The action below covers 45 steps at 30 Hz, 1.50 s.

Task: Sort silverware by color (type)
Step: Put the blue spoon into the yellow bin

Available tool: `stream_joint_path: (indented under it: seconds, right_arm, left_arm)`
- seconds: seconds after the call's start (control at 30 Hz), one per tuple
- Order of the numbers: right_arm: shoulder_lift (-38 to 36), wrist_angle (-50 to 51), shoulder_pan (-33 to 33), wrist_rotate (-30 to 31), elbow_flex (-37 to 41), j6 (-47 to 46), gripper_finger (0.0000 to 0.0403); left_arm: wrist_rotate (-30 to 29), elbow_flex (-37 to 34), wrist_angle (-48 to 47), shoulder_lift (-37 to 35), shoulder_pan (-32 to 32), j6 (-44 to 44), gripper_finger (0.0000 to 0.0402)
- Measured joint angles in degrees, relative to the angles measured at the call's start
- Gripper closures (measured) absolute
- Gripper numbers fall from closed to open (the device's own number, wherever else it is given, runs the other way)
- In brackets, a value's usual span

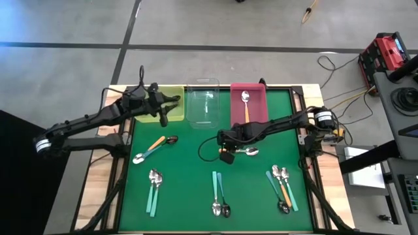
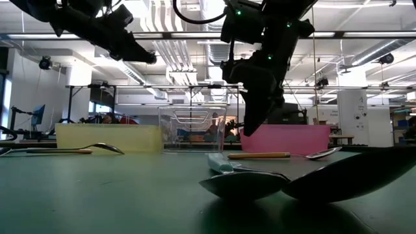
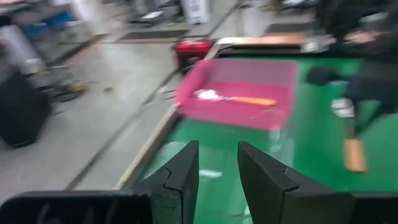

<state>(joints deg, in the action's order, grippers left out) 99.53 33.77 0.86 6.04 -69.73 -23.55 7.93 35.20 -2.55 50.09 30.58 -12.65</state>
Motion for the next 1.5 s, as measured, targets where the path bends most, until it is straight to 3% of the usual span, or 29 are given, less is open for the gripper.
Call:
stream_joint_path:
  seconds: [0.1, 0.23, 0.47, 0.6, 0.93, 1.23, 1.5]
  right_arm:
    - [0.0, 0.01, 0.0, 0.0, 0.0, 0.03, 0.0394]
    - [0.0, 0.01, 0.0, 0.0, 0.0, 0.19, 0.0394]
    - [0.0, -0.02, 0.0, 0.04, 0.0, 2.7, 0.0394]
    - [0.0, -0.04, 0.0, 0.07, 0.0, 4.07, 0.0394]
    - [-0.54, -0.13, 0.0, 0.04, 0.0, 4.26, 0.0394]
    - [-0.83, -0.36, -0.13, 0.02, 0.0, 4.17, 0.0394]
    - [-0.85, -0.45, -0.13, 0.0, 0.0, 4.13, 0.0394]
  left_arm:
    - [3.39, 0.0, 0.97, 1.41, -1.91, 1.73, 0.0308]
    - [-2.66, 1.5, -4.28, 3.18, -5.37, 7.43, 0.0308]
    - [-3.46, 9.85, -29.94, 7.52, -11.72, 14.2, 0.0308]
    - [-3.46, 12.03, -38.34, 8.93, -13.66, 15.59, 0.0308]
    - [-2.95, 10.32, -49.19, 9.02, -14.76, 21.85, 0.0308]
    - [3.07, 8.03, -53.84, 9.11, -19.85, 26.95, 0.0308]
    - [-2.46, 4.77, -53.47, 9.09, -20.8, 30.47, 0.0308]
